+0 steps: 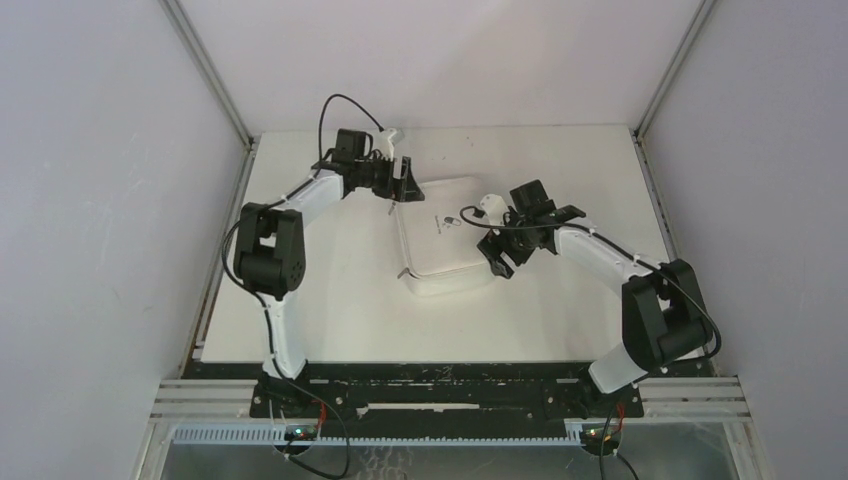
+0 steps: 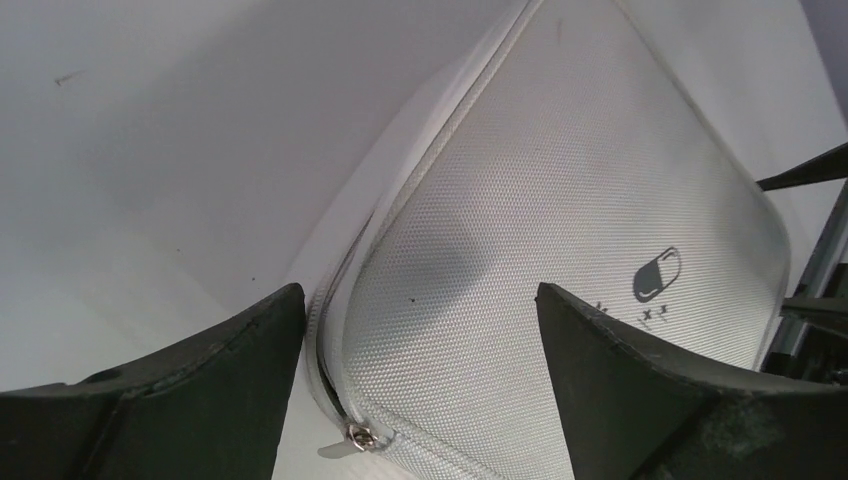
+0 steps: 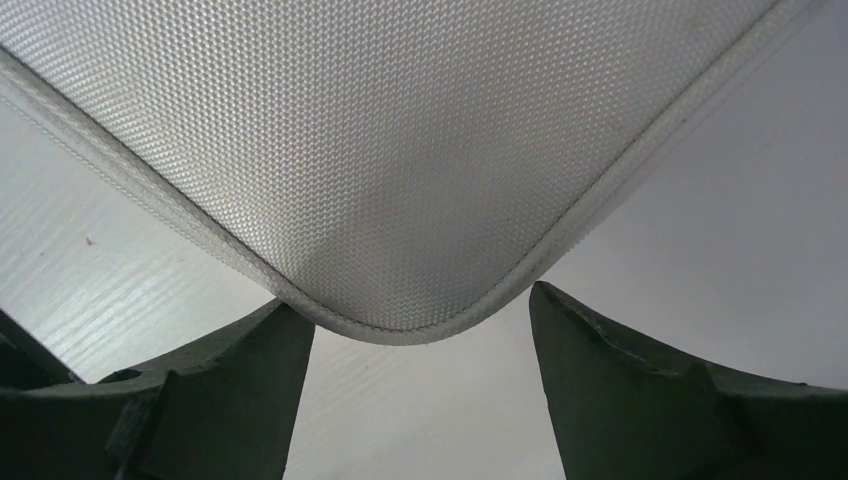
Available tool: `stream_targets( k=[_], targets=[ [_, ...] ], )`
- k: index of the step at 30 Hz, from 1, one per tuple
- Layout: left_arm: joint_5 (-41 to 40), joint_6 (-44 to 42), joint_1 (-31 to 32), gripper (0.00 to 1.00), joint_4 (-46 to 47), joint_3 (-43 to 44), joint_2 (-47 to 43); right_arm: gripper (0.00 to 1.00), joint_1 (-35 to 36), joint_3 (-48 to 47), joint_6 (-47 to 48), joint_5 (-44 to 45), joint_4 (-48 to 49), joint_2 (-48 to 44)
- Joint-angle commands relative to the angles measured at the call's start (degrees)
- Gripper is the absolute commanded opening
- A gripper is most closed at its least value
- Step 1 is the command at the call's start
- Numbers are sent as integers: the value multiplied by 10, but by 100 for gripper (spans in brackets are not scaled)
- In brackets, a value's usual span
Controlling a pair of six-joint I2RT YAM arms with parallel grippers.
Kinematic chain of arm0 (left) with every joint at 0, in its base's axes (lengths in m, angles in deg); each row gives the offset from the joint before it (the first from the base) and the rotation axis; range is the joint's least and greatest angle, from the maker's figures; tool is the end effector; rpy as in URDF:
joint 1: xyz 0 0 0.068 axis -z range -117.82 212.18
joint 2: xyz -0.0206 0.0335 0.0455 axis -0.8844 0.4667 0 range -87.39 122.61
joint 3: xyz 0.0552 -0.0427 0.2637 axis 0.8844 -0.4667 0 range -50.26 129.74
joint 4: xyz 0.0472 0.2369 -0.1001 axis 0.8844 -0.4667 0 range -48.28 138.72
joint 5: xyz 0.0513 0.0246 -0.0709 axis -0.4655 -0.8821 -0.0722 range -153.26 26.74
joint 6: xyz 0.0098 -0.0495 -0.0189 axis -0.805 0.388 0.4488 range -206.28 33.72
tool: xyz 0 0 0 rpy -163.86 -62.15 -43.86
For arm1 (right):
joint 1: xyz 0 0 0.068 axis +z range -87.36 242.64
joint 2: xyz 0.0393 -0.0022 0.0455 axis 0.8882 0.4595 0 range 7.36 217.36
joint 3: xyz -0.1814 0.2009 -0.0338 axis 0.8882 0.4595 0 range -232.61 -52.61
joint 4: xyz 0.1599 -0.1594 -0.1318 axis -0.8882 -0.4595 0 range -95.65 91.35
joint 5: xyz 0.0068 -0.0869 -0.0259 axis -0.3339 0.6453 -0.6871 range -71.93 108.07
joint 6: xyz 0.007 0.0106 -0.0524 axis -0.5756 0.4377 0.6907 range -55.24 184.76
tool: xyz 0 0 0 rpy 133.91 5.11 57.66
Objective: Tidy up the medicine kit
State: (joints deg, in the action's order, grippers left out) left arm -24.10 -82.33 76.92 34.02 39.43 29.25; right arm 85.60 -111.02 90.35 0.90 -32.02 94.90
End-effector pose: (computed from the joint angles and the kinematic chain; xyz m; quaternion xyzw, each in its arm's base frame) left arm 0.4391 -0.1387 0.2243 0.2174 0.8429 -0.3643 0.3310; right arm 0.2738 0.1274 0.2146 -0.4271 0.8610 0.1395 0.2383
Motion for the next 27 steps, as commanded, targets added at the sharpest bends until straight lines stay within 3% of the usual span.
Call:
stream_targets(
  k=[1,16,21,27],
  targets=[
    [26,-10,1,86,-17,21,2,77,-6,-55,-21,22,47,14],
    [60,-137,12,77,-50,-212,-166,73,-77,-205,5,14,25,108],
    [49,-185,24,77,-70,-267,-220,73,-104,-197,14,20,-2,84],
    [51,-279,30,80,-100,-307,-312,72,-115,-126,2,-2,-21,-11]
  ],
)
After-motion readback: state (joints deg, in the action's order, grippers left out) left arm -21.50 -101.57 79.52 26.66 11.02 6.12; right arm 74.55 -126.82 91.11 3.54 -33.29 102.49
